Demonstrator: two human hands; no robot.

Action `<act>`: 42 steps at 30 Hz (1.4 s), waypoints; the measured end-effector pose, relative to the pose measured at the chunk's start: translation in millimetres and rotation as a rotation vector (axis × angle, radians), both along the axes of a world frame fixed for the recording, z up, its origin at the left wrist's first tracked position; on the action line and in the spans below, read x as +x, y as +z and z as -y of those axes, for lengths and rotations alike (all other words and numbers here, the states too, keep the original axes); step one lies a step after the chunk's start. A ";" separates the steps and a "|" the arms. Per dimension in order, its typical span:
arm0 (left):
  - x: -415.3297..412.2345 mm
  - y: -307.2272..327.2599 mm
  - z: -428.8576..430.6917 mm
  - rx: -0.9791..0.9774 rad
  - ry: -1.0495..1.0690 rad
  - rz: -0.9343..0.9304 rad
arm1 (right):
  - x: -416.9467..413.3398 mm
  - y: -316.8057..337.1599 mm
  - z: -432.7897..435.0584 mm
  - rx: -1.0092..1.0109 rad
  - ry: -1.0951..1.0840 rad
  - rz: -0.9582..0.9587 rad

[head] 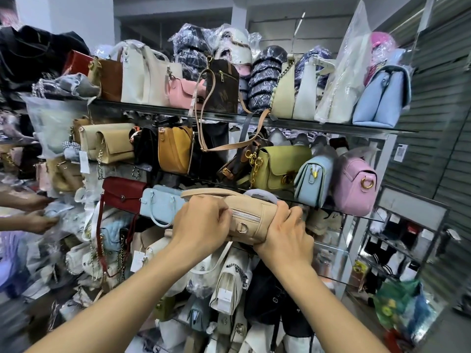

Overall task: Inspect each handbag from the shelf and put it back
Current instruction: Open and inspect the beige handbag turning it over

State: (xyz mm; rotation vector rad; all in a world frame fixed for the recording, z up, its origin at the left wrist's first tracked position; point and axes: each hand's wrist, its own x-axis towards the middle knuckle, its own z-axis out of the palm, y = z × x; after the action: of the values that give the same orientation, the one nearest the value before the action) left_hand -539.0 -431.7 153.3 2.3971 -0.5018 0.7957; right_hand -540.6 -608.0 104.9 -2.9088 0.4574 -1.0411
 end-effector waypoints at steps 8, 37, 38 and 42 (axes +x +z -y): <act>2.5 9.6 -0.4 0.035 0.003 -0.009 | 5.2 0.2 8.7 0.117 0.441 0.154; -1.7 -0.5 13.0 0.058 0.023 0.220 | 9.7 -6.1 1.1 0.015 0.252 0.303; -5.4 -2.1 18.2 0.110 0.041 0.278 | 10.5 -6.8 0.3 0.029 0.247 0.318; -18.3 -7.7 36.9 0.155 0.029 0.550 | 9.8 -7.3 -4.1 0.229 0.297 0.402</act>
State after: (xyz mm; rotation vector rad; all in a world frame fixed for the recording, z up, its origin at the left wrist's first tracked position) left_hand -557.4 -468.6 145.6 2.3076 -0.7636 1.4895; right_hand -530.8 -603.9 97.6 -2.3885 0.1125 -1.3691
